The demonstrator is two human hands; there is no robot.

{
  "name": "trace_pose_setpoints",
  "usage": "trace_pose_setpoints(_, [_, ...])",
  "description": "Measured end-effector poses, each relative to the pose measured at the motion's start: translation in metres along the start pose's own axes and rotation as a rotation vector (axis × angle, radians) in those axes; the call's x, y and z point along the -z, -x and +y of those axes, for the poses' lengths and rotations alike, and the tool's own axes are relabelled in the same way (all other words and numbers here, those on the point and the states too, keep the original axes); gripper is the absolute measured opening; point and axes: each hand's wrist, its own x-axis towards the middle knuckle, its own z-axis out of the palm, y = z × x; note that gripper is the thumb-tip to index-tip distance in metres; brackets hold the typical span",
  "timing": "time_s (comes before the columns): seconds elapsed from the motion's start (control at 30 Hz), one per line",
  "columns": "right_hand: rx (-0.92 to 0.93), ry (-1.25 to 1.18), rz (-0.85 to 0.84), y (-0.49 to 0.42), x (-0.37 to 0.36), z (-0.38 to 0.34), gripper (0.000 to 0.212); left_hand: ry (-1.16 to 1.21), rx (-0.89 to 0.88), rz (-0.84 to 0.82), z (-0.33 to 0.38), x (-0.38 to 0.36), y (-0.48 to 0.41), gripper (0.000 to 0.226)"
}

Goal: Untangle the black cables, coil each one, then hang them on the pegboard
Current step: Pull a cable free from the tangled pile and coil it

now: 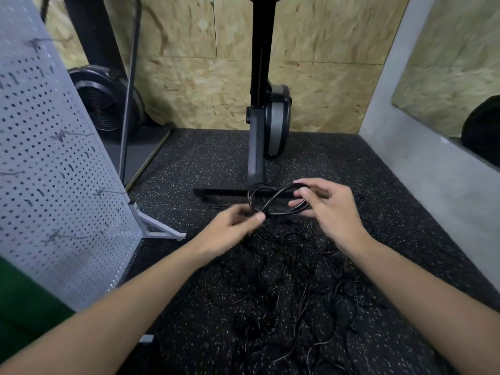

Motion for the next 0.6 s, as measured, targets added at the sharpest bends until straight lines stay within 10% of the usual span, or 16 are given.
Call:
trace_pose_setpoints(0.1, [0.053, 0.01, 0.026, 0.001, 0.004, -0.003, 0.023, -0.296, -0.147, -0.134, 0.0, -0.011, 0.003, 0.031])
trace_pose_setpoints(0.3, [-0.134, 0.019, 0.022, -0.005, 0.009, 0.009, 0.054, -0.314, -0.264, 0.078, 0.009, -0.011, 0.004, 0.03])
trace_pose_setpoints(0.6, [-0.176, 0.388, -0.796, 0.031, -0.029, 0.036, 0.061, 0.406, -0.181, 0.115, 0.055, 0.0, 0.015, 0.031])
